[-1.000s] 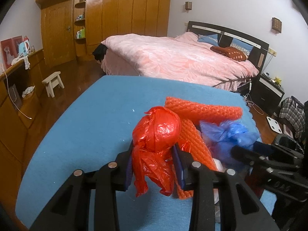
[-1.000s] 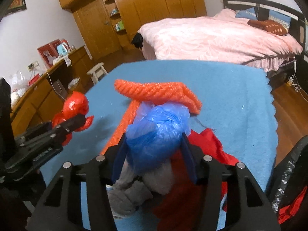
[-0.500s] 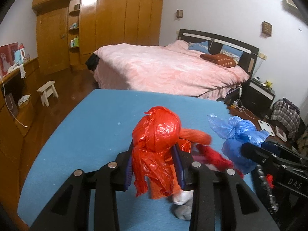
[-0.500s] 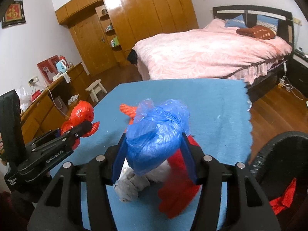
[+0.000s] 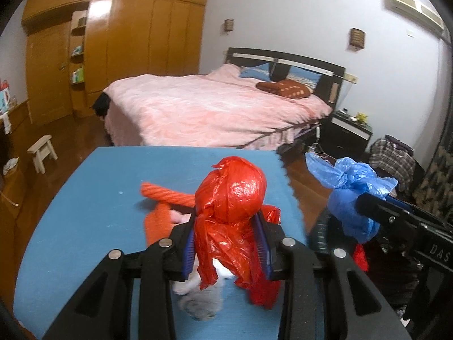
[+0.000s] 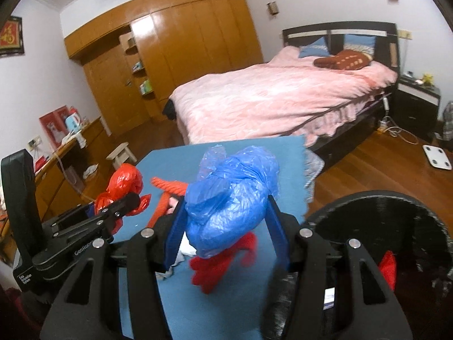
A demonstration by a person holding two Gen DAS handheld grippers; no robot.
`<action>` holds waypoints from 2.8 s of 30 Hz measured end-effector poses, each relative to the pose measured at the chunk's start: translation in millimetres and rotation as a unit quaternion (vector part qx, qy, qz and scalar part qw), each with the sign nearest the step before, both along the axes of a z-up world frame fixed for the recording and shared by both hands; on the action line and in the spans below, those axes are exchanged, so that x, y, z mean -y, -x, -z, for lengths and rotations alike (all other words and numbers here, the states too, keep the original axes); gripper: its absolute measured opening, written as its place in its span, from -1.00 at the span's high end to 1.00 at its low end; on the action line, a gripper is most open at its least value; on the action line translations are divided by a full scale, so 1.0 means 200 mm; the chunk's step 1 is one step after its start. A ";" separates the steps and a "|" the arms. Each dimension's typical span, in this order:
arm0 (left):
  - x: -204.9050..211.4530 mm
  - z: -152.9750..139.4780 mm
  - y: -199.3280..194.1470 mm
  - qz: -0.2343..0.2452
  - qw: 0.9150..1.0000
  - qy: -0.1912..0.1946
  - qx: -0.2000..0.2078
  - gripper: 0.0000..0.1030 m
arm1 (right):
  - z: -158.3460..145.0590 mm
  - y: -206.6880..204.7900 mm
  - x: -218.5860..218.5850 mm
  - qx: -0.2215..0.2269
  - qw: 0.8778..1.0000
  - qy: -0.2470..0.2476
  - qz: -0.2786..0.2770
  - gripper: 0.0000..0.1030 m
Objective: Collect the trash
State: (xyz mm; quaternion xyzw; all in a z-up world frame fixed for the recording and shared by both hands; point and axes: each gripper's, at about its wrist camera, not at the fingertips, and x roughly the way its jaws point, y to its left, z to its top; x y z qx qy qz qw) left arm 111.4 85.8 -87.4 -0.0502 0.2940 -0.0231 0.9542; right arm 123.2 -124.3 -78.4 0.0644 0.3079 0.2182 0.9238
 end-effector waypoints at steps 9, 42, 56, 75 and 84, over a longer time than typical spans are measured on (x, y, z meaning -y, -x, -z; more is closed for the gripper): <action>0.26 -0.06 0.01 0.051 0.999 -0.003 0.012 0.31 | -0.02 0.09 0.29 0.011 0.998 0.003 0.059 -0.03; 1.07 0.06 -0.07 0.215 0.976 0.013 -0.012 -0.39 | 0.14 0.30 1.06 -0.009 0.971 0.034 0.235 -0.64; 0.65 -0.02 -0.01 0.108 0.994 -0.002 0.009 -0.72 | 0.12 0.26 0.92 -0.001 0.975 0.027 0.222 -0.87; -0.08 0.13 0.05 -0.064 0.997 -0.032 -0.010 -0.62 | 0.14 0.05 0.23 0.001 0.996 0.030 0.087 -0.87; -0.21 0.27 -0.02 -0.084 0.995 -0.041 -0.043 -0.50 | 0.23 -0.07 -0.01 -0.005 0.998 0.044 0.049 -0.87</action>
